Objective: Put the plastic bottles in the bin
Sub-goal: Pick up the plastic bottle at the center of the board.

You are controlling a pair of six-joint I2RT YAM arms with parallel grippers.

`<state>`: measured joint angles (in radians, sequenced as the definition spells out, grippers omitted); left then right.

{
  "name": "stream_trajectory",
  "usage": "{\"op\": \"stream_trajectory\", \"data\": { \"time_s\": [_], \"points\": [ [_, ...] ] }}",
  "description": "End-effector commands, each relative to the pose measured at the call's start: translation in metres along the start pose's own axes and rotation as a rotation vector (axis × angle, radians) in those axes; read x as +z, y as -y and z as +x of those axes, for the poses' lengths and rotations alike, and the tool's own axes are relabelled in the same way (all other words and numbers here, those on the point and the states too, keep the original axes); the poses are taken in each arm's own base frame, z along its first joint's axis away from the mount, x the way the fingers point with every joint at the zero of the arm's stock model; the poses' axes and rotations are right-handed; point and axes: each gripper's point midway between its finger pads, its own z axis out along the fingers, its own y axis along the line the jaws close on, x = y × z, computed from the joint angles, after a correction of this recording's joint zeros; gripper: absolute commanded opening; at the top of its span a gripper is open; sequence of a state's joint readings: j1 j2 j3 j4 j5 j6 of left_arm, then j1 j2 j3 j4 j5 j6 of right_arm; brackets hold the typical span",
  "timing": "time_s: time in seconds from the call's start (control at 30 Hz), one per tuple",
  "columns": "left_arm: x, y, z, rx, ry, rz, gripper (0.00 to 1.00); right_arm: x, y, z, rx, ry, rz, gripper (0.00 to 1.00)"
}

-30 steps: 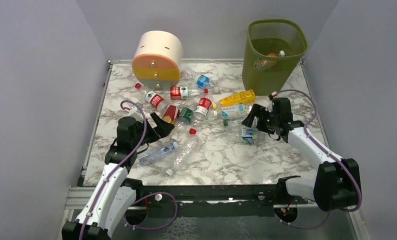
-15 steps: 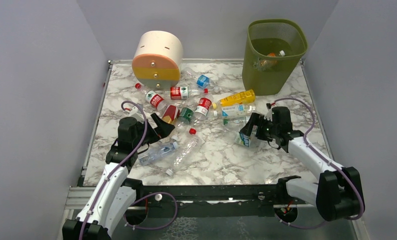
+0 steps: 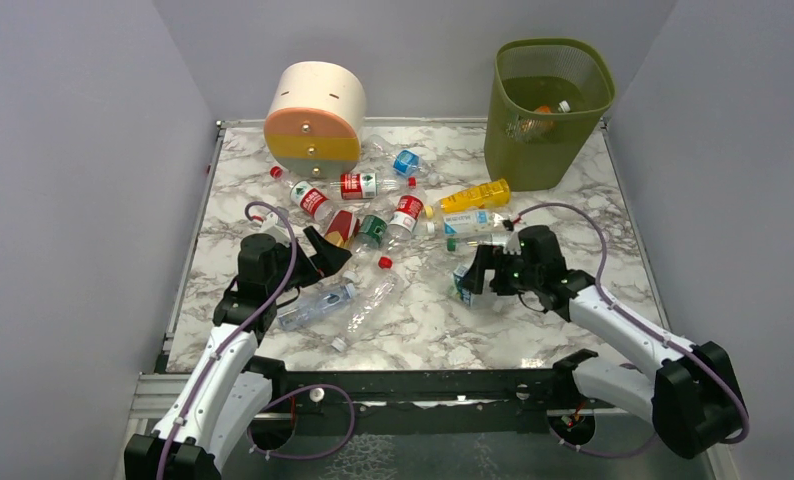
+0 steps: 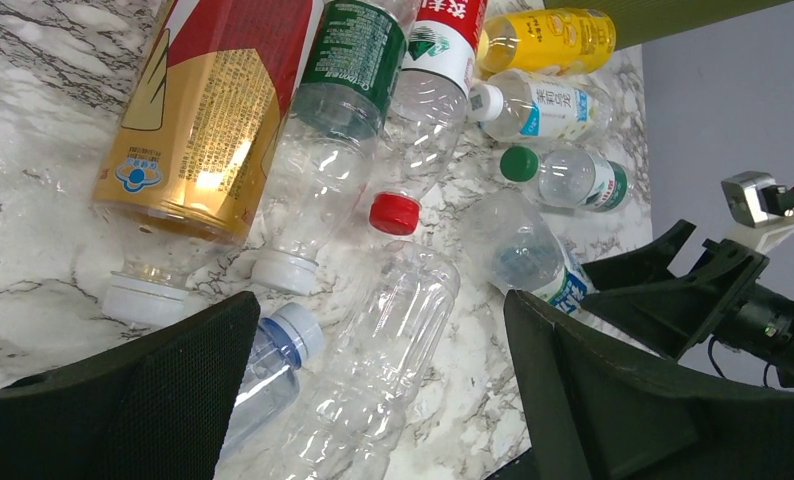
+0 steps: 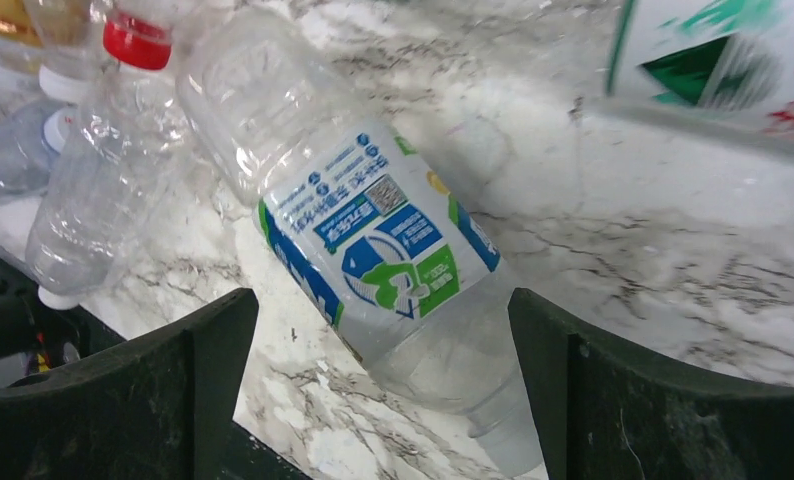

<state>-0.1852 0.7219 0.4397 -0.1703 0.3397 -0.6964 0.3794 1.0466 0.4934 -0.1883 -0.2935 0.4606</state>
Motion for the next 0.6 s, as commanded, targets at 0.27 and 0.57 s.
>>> {"op": "stream_trajectory", "data": {
  "time_s": [0.27,0.57],
  "points": [
    [0.001,0.004,-0.002,0.01,0.022,0.023,0.99,0.022,-0.026,0.025,-0.179,-0.072,0.118,0.97],
    [0.002,-0.002,0.003,0.004,0.015,0.012,0.99,0.04,-0.017,0.021,-0.276,-0.083,0.248,0.97]
  ]
}}
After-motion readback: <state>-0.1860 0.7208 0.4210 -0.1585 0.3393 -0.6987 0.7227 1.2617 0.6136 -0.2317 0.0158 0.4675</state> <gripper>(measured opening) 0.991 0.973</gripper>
